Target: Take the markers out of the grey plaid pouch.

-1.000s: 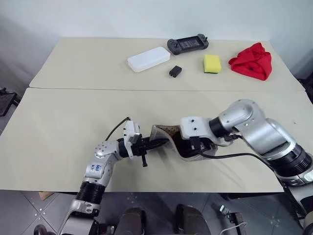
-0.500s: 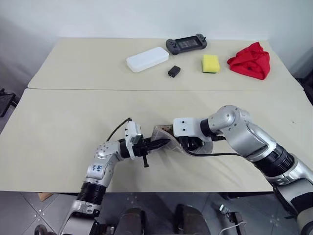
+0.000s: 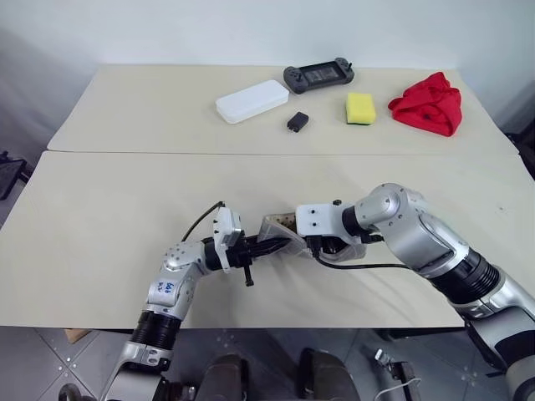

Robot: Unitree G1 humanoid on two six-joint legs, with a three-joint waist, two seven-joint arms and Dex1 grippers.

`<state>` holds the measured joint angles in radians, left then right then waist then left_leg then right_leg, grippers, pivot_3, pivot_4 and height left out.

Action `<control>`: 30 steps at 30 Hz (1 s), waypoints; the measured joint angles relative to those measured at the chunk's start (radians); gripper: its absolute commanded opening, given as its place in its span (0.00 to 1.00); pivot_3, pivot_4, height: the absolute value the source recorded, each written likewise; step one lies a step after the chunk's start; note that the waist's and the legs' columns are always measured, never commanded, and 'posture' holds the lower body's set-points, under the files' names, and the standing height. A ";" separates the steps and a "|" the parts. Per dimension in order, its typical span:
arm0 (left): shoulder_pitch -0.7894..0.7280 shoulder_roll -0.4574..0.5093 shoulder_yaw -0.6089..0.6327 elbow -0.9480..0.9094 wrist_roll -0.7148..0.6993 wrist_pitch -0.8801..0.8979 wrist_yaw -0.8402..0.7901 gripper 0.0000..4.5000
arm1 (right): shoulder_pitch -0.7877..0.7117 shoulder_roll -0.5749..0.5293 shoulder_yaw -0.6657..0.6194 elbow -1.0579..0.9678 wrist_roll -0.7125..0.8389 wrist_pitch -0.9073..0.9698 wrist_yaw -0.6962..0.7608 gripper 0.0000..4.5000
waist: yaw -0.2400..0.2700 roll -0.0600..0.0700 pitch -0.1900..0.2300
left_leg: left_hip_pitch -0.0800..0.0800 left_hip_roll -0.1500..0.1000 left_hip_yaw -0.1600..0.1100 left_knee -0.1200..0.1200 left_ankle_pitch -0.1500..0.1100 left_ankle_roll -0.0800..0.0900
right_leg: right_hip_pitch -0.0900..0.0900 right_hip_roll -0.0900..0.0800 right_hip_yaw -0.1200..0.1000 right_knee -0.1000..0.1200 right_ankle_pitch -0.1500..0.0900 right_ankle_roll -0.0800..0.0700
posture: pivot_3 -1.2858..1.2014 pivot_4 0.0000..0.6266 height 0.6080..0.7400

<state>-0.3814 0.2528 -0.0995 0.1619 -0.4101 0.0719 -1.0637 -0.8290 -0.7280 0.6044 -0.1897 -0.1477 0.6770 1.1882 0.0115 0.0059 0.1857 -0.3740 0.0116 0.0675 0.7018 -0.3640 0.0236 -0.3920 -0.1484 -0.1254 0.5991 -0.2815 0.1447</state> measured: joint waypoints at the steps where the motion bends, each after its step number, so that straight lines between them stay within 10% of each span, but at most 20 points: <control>1: 0.000 0.001 0.000 0.000 0.000 0.000 0.000 0.00 | 0.002 0.002 -0.002 0.000 0.000 0.000 -0.001 0.12 | -0.001 0.000 0.000 | 0.000 0.000 0.000 0.000 0.000 0.000 | 0.000 0.000 0.000 0.000 0.000 0.000 | 0.52 0.24 1.00; 17: 0.000 0.017 0.006 -0.001 0.000 0.001 0.004 0.00 | 0.034 0.050 -0.074 0.074 0.037 -0.111 0.003 0.12 | -0.014 -0.003 -0.002 | 0.003 0.000 -0.001 0.000 0.000 0.000 | 0.001 0.000 0.001 0.001 0.000 0.000 | 0.52 0.24 1.00; 30: 0.000 0.016 -0.023 -0.123 -0.044 0.030 -0.007 0.00 | 0.176 0.049 -0.380 0.286 0.373 -0.596 0.254 0.12 | -0.014 -0.003 -0.002 | 0.002 0.001 0.000 -0.001 0.000 0.000 | 0.001 0.000 0.001 -0.001 0.000 0.000 | 0.52 0.24 1.00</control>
<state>-0.3810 0.2692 -0.1221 0.0390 -0.4536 0.1015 -1.0703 -0.6532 -0.6793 0.2247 0.0961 0.2258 0.0810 1.4422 -0.0028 0.0026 0.1841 -0.3721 0.0124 0.0673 0.7007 -0.3640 0.0235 -0.3910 -0.1480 -0.1247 0.5985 -0.2815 0.1447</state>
